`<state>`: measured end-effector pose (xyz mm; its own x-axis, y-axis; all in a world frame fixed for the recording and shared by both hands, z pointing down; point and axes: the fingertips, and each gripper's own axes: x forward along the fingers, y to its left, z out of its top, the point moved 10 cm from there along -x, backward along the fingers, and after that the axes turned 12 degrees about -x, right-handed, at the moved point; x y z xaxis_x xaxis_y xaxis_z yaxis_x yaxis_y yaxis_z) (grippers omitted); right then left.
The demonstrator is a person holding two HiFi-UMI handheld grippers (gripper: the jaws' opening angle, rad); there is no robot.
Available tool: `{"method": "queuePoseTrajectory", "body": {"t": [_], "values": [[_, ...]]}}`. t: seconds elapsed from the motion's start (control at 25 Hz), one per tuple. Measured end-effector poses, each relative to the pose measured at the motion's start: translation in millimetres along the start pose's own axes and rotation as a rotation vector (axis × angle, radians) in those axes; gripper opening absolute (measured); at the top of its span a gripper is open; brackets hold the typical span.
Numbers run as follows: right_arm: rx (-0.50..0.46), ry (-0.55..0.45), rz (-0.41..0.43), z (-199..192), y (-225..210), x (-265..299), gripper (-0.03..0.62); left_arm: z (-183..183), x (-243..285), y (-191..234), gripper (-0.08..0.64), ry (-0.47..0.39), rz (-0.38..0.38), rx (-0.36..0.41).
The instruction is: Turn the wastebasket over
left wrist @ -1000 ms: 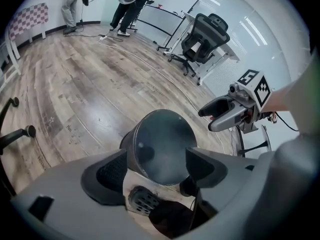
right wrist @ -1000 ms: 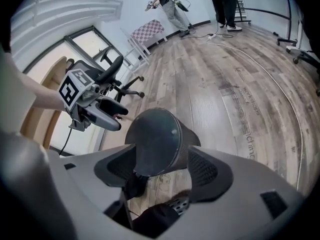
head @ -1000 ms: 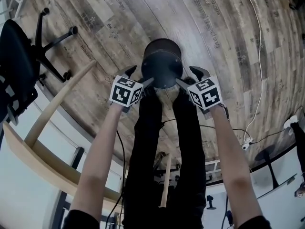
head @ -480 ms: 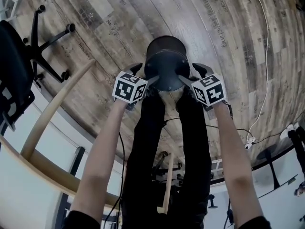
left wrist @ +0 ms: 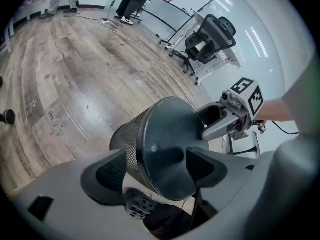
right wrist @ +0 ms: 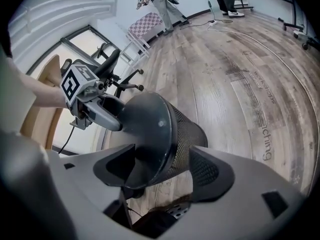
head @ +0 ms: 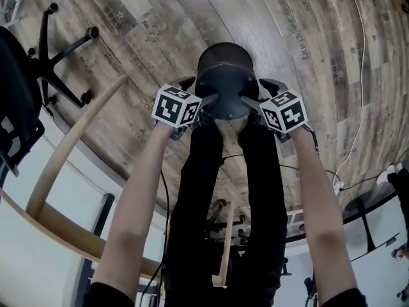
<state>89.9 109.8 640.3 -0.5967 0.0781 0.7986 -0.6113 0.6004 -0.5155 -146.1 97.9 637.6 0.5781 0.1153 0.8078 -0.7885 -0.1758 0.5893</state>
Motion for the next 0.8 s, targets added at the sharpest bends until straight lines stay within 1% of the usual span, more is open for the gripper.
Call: {"method": "queuePoseTrajectory", "body": {"t": [0.04,0.16,0.24,0.52,0.68,0.8], "values": [[0.002,0.001,0.003,0.2,-0.3,0.3,0.319,-0.3,1.2,0.9,0.368,0.009,0.002,-0.004],[0.023,0.01,0.026,-0.2,-3.2,1.6,0.322,-1.3,3.4,4.8,0.371,0.03,-0.015,-0.057],[0.031,0.018,0.05,0.5,-4.9,3.0,0.322,-2.2,3.9,6.9,0.376,0.032,-0.028,-0.079],[0.014,0.046,0.095,6.3,-8.6,6.9,0.322,-2.0,6.4,9.9,0.376,0.032,-0.064,-0.101],[0.024,0.044,0.081,5.9,-7.9,5.7,0.322,-3.4,5.4,10.0,0.376,0.017,-0.063,-0.097],[0.029,0.067,0.073,7.4,-7.5,5.3,0.322,-5.3,4.6,8.6,0.374,0.004,-0.052,-0.099]]}}
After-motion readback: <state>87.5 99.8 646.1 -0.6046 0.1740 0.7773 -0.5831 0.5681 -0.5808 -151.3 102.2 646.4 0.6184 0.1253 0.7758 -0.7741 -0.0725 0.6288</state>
